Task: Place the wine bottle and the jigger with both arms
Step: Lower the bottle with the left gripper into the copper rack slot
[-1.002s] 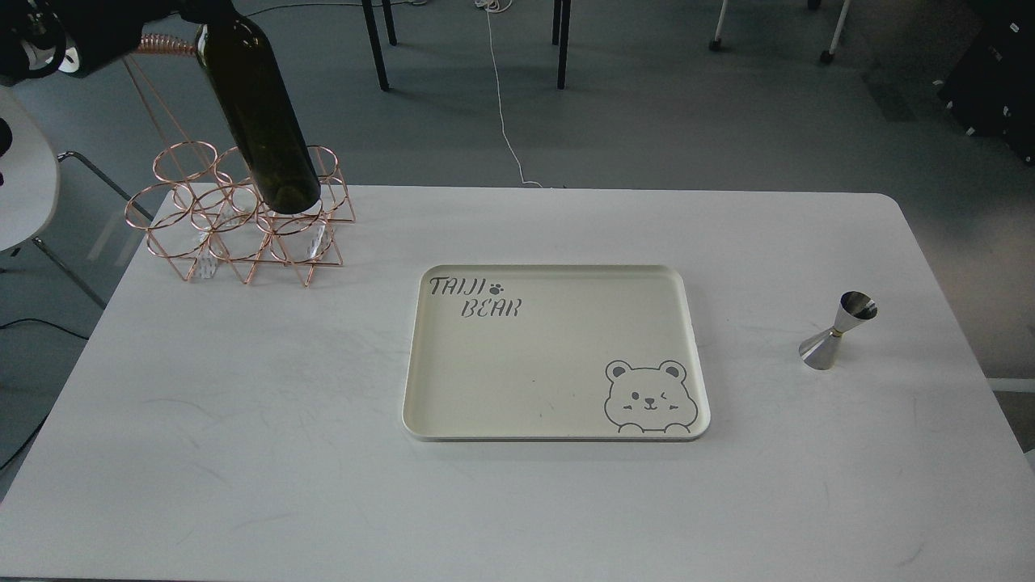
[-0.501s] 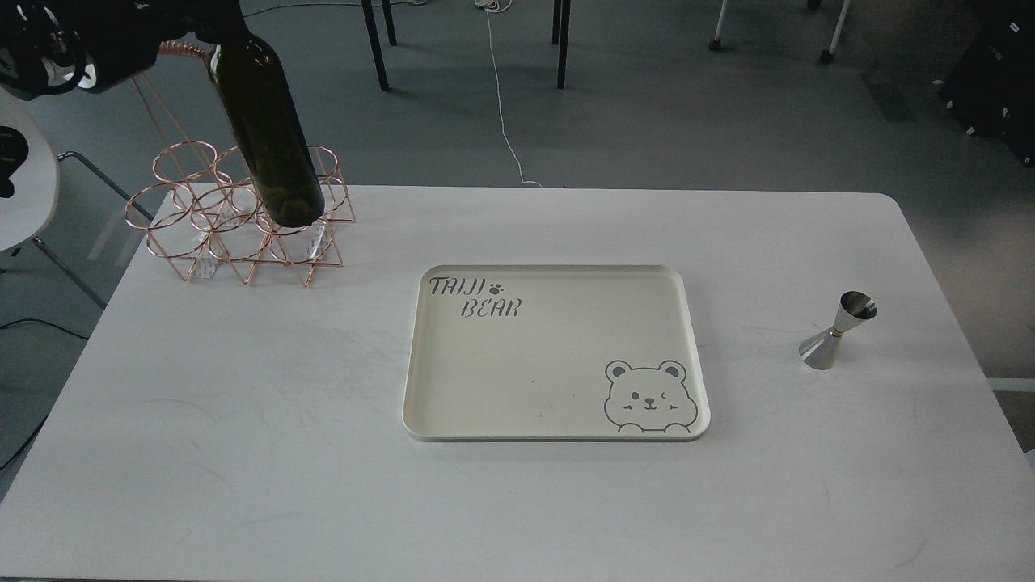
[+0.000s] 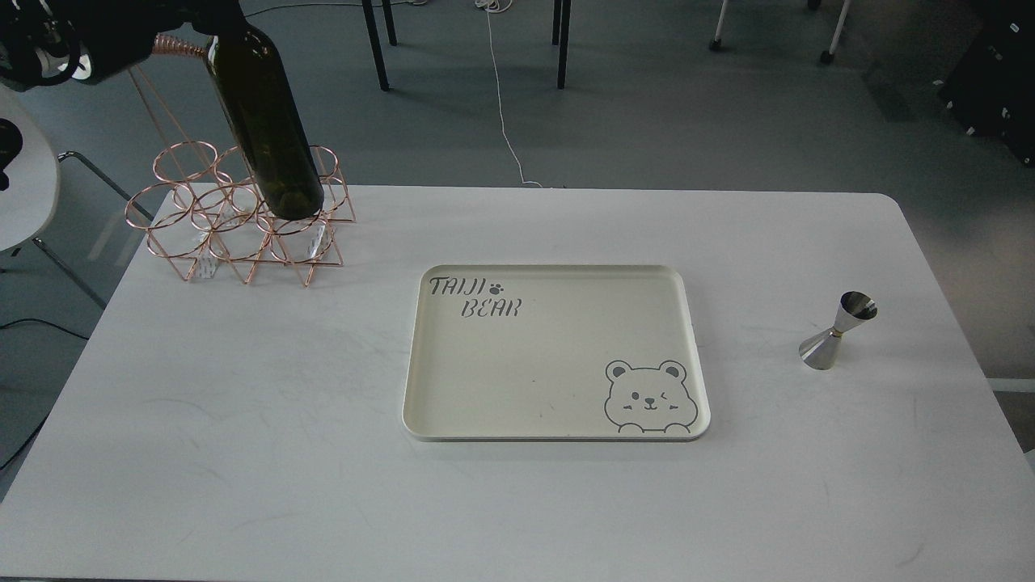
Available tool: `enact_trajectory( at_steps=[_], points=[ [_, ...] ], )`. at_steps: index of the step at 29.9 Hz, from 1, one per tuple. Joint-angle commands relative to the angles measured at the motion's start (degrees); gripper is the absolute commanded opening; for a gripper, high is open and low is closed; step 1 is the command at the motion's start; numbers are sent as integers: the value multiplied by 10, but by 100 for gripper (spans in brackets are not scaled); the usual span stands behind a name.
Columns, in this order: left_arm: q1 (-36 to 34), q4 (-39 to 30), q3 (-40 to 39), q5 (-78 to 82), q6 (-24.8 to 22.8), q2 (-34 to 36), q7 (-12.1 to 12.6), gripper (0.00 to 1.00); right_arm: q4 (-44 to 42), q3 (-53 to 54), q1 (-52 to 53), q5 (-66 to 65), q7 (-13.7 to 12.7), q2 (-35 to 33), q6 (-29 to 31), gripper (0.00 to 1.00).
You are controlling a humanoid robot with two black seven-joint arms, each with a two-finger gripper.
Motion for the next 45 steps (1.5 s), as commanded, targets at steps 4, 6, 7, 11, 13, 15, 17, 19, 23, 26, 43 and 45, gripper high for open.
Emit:
enact_trajectory(
  at_steps=[4, 6, 7, 11, 13, 15, 17, 19, 23, 26, 43, 45],
  points=[
    [-1, 0, 1, 1, 0, 3, -1, 11, 0, -1, 0, 0, 0, 0, 1, 98],
    [-1, 0, 1, 1, 0, 3, -1, 11, 0, -1, 0, 0, 0, 0, 1, 98],
    [0, 0, 1, 1, 1, 3, -1, 11, 0, -1, 0, 0, 0, 0, 1, 98],
    [3, 1, 1, 2, 1, 2, -1, 11, 1, -1, -1, 0, 0, 1, 1, 98],
    [3, 0, 1, 2, 1, 0, -1, 11, 1, -1, -1, 0, 0, 1, 1, 98],
    [4, 1, 2, 2, 1, 0, 0, 11, 1, -1, 0, 0, 0, 0, 1, 98],
    [4, 4, 3, 2, 1, -1, -1, 11, 1, -1, 0, 0, 0, 0, 1, 98],
    [4, 4, 8, 2, 1, -2, -1, 11, 1, -1, 0, 0, 0, 0, 1, 98],
    [4, 8, 20, 1, 3, -4, 1, 11, 1, -1, 0, 0, 0, 1, 1, 98],
    [4, 8, 24, 1, 11, -4, 0, 11, 1, -1, 0, 0, 0, 1, 1, 98],
    [6, 40, 122, -53, 64, -13, -2, 30, 2, -1, 0, 0, 0, 0, 1, 98],
    [10, 40, 123, -63, 64, -13, -2, 34, 2, -2, 0, 0, 0, 0, 1, 98]
  ],
)
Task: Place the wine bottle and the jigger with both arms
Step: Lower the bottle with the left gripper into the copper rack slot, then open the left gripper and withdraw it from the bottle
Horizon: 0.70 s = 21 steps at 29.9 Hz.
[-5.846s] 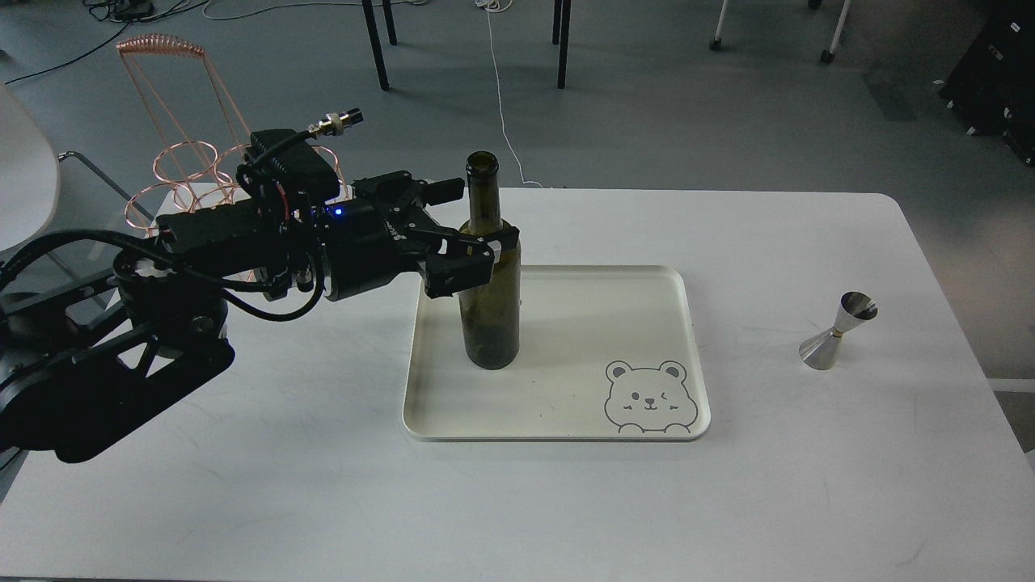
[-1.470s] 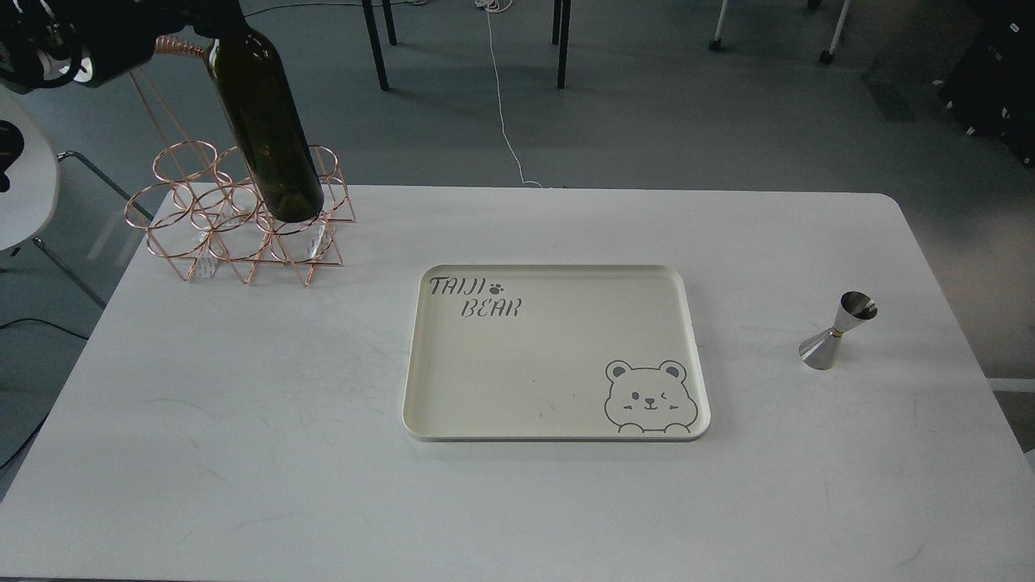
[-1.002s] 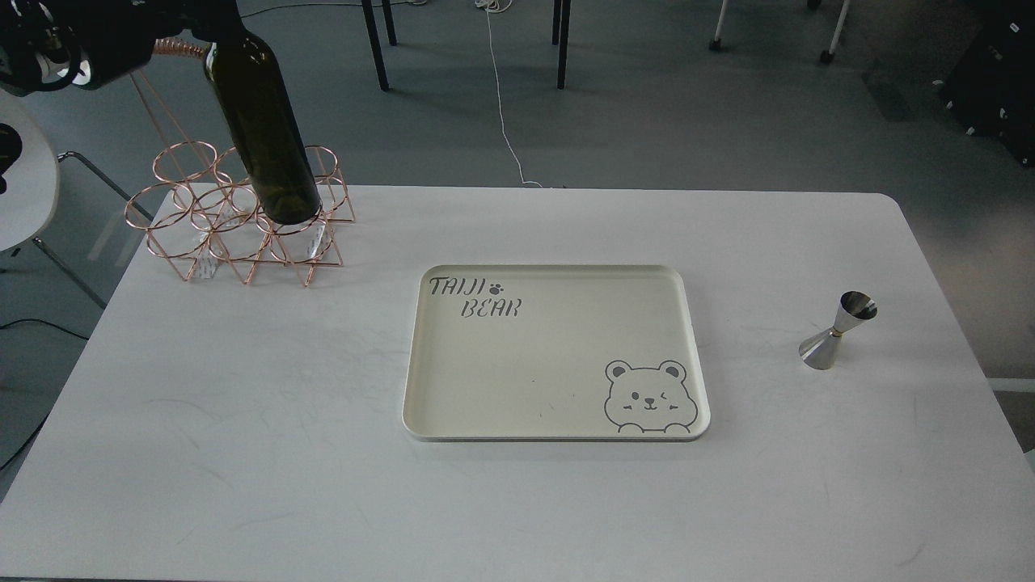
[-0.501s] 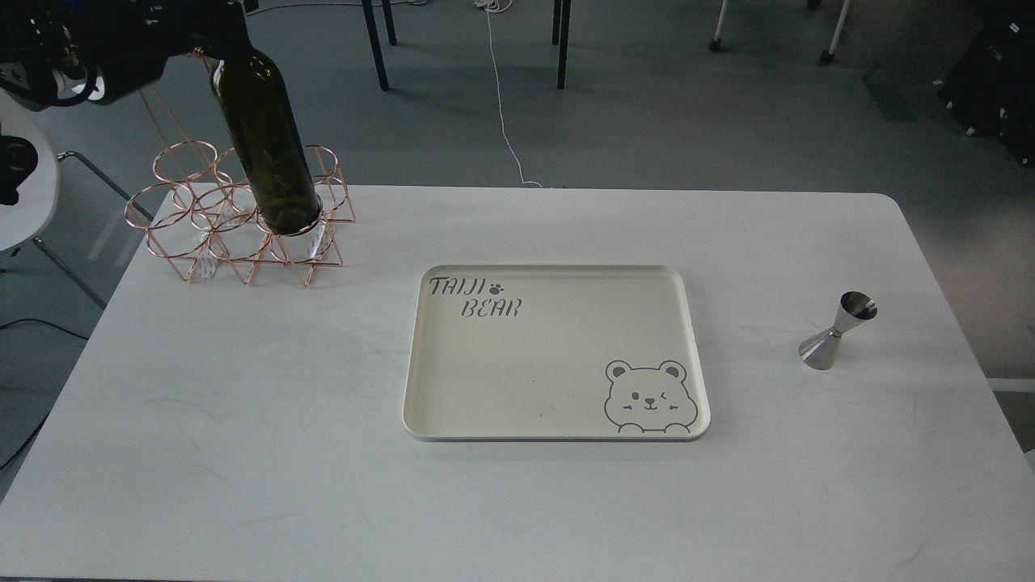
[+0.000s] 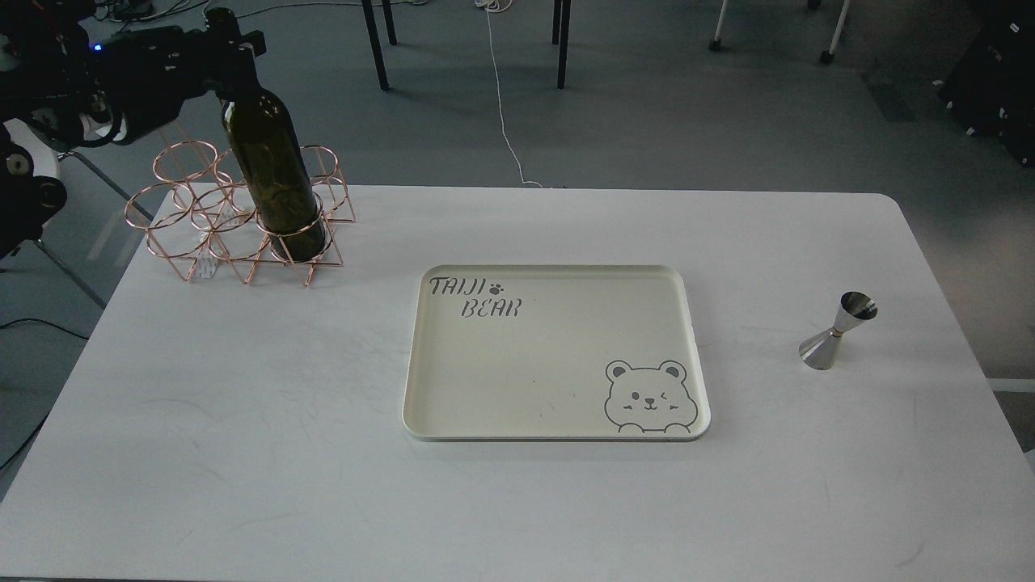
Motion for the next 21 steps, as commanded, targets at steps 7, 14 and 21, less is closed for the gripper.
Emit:
enact_trajectory(
  at_steps=[7, 14, 21],
  points=[
    [13, 0, 5, -50, -1, -1, 0, 45, 0, -1, 0, 0, 0, -1, 1, 98],
    [18, 0, 11, -53, 0, -4, 0, 67, 0, -1, 0, 0, 0, -1, 1, 98],
    [13, 3, 1, -112, 13, -3, 1, 91, 0, 0, 2, 0, 0, -1, 1, 98]
  ],
)
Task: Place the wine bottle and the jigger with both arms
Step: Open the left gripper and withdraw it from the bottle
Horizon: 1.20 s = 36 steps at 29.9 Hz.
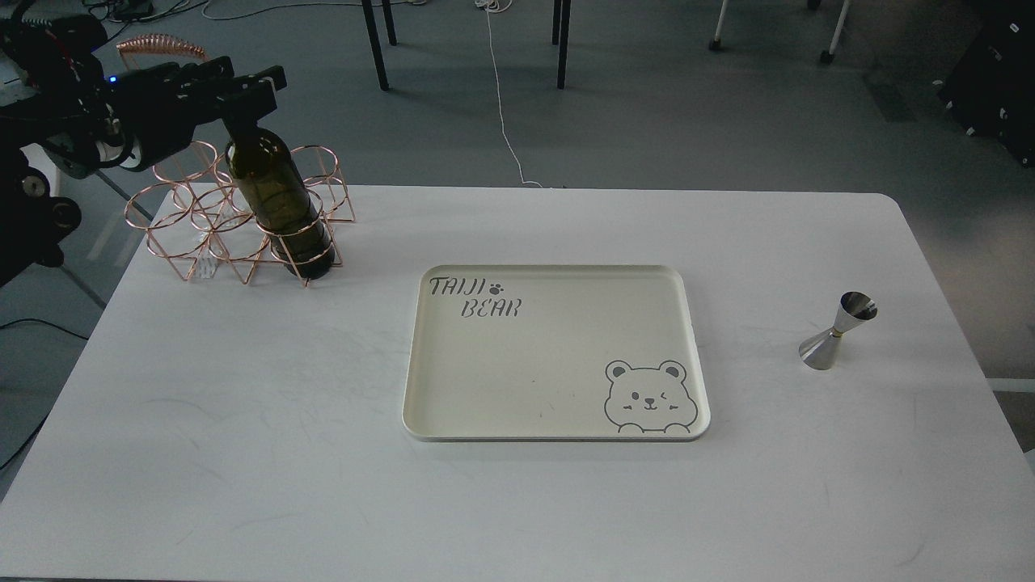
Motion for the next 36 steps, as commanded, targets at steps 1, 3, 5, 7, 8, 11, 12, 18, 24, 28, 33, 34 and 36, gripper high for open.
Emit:
enact_trajectory(
  at_steps=[1, 3, 5, 7, 8, 11, 12, 18, 24, 28, 33, 34, 36],
  points=[
    [-6, 4, -3, -66, 12, 3, -3, 94, 0, 1, 1, 0, 0, 0, 0, 98],
    [-9, 17, -6, -122, 16, 3, -5, 97, 0, 3, 1, 0, 0, -1, -1, 98],
    [-14, 31, -10, -168, 16, 4, -6, 97, 0, 3, 1, 0, 0, 0, -3, 98],
    [-21, 64, -14, -248, 16, 5, -7, 97, 0, 4, 1, 0, -1, -1, -3, 98],
    [-22, 74, -15, -276, 17, 5, -7, 97, -1, 4, 2, 0, -1, -1, -4, 98],
    [-21, 95, -30, -409, 12, 17, -9, 98, -2, 8, 1, 1, 0, -3, -6, 99],
    [-20, 95, -30, -454, 9, 24, -9, 98, -3, 13, 1, 0, 1, -5, -7, 99],
    [16, 108, -29, -666, -10, 32, -10, 98, -6, 47, -4, 9, 2, -7, -7, 99],
    [54, 138, -30, -878, -37, 24, -27, 98, -23, 41, -27, 149, -7, -5, -4, 99],
    [76, 182, -31, -995, -97, 13, -50, 98, -43, 49, -28, 194, -23, 1, -1, 99],
    [107, 242, -35, -1096, -143, -18, -51, 98, -42, 50, -46, 294, -68, 0, 28, 99],
    [117, 251, -42, -1123, -159, -25, -49, 98, -42, 50, -47, 316, -82, 0, 48, 99],
    [130, 254, -58, -1144, -179, -30, -47, 98, -42, 48, -49, 337, -88, 1, 56, 99]
  ],
)
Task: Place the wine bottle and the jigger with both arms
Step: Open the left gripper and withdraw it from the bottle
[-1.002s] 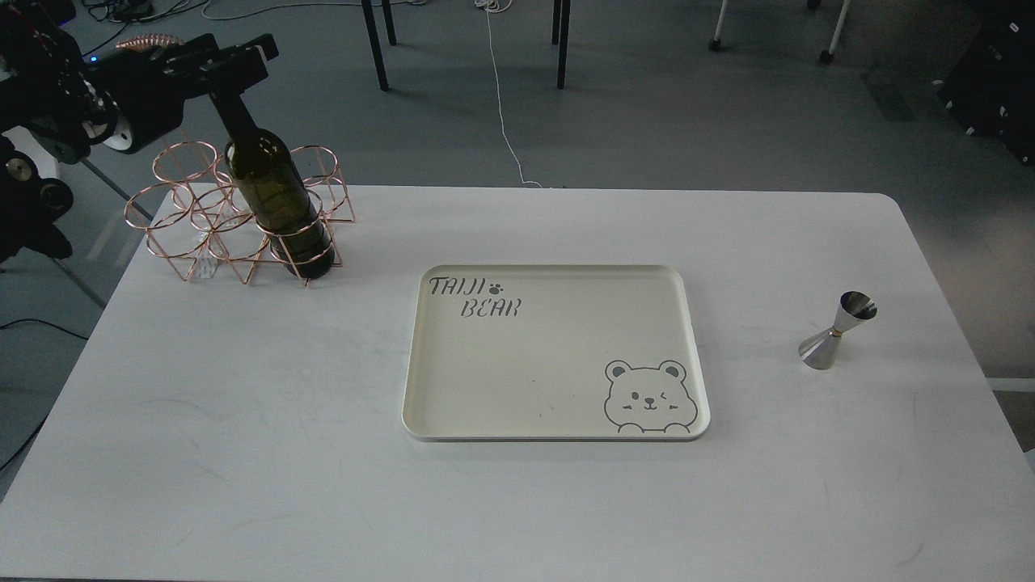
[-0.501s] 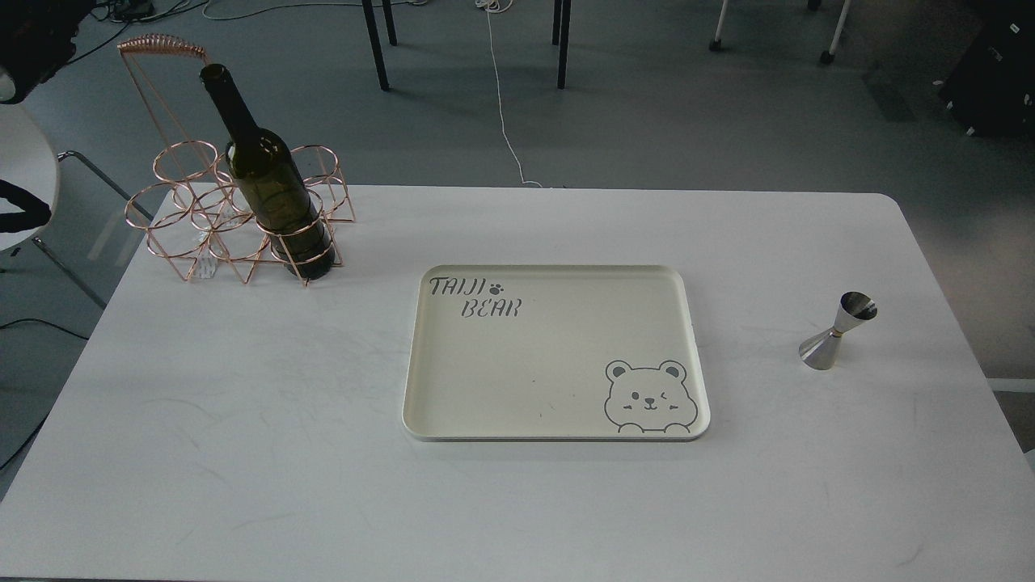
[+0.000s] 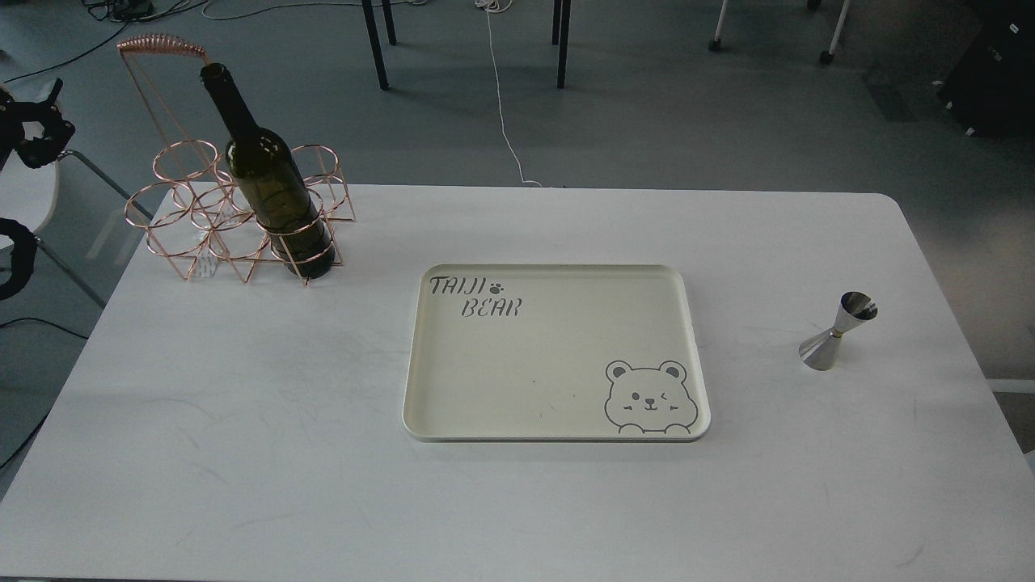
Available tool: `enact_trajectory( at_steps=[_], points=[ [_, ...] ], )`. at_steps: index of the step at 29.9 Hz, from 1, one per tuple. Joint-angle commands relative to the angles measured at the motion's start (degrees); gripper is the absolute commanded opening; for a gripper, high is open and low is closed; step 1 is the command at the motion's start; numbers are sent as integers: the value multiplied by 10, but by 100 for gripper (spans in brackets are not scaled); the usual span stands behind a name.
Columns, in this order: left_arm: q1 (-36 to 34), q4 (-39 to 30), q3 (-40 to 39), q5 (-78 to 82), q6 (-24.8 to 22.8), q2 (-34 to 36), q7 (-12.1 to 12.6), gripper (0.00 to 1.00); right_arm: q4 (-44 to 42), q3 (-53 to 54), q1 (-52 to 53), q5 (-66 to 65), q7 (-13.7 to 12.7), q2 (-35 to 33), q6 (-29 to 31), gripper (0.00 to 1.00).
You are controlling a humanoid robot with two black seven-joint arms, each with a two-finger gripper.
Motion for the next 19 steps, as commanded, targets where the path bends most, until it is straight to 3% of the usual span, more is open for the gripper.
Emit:
enact_trajectory(
  at_steps=[1, 9, 19],
  points=[
    [25, 11, -25, -42, -39, -11, 4, 98, 0, -3, -7, 39, -17, 4, 20, 99],
    [35, 6, -90, -42, -72, -53, 13, 98, 0, 9, -18, 41, -12, 58, 24, 99],
    [35, 5, -87, -38, -71, -62, 13, 98, 1, 38, -32, 42, -16, 65, 45, 99]
  ],
)
